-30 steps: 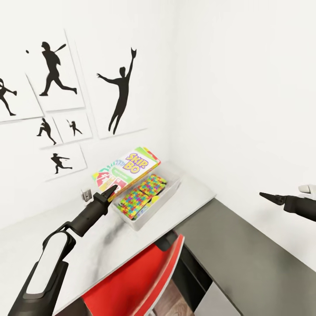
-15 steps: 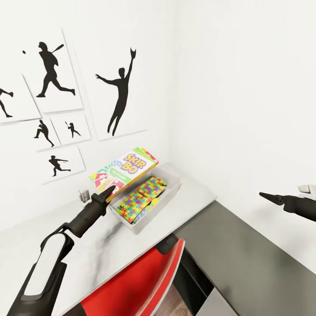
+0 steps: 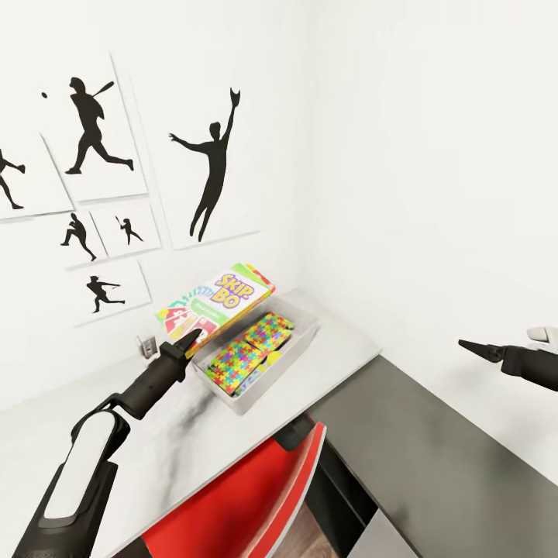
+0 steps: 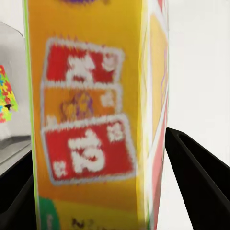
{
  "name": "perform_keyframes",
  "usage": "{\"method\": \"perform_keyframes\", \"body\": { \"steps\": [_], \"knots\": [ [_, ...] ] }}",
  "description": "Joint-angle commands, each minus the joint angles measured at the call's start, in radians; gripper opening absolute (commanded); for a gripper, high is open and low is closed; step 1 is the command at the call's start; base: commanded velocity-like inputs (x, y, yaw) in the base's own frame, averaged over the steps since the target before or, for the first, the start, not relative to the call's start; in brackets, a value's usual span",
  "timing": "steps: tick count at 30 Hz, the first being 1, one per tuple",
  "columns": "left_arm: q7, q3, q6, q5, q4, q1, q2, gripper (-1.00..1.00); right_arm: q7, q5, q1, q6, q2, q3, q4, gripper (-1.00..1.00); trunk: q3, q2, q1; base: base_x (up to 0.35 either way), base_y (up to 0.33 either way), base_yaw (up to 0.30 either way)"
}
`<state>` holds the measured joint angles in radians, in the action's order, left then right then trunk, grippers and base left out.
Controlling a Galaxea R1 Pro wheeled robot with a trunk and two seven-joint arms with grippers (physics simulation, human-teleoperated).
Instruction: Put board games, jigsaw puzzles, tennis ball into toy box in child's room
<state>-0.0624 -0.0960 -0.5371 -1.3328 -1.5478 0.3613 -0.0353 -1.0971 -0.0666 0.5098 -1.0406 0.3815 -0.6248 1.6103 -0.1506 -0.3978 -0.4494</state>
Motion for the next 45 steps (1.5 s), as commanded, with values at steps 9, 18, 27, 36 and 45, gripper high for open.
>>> {"method": "perform_keyframes", "body": {
  "steps": [9,18,27,36,45],
  "knots": [
    [0.013,-0.026,-0.007,-0.006,0.143,0.081,0.002,-1.00,-0.006,-0.007,0.001,-0.007,-0.021,-0.001,-0.001,1.00,-0.002,-0.002,-0.001,0.000,0.000,-0.001],
    [0.088,-0.035,-0.004,-0.002,0.300,0.181,0.005,-1.00,-0.008,-0.007,0.002,-0.007,-0.026,0.002,0.001,1.00,-0.002,-0.002,-0.001,0.000,0.000,0.000],
    [0.166,-0.037,0.007,-0.009,0.528,0.337,0.011,-1.00,-0.009,-0.006,0.002,-0.007,-0.027,0.007,0.003,1.00,-0.002,-0.002,-0.001,0.000,0.000,0.000],
    [0.187,-0.024,0.028,0.001,0.710,0.454,0.022,-1.00,-0.007,-0.006,0.002,-0.007,-0.028,0.008,0.003,1.00,-0.002,-0.002,-0.001,0.000,0.000,0.000],
    [0.188,-0.017,0.046,0.012,0.825,0.512,0.039,-1.00,-0.006,-0.007,0.003,-0.007,-0.027,0.008,0.003,1.00,-0.004,-0.002,-0.001,0.000,0.000,0.000]
  ]
}}
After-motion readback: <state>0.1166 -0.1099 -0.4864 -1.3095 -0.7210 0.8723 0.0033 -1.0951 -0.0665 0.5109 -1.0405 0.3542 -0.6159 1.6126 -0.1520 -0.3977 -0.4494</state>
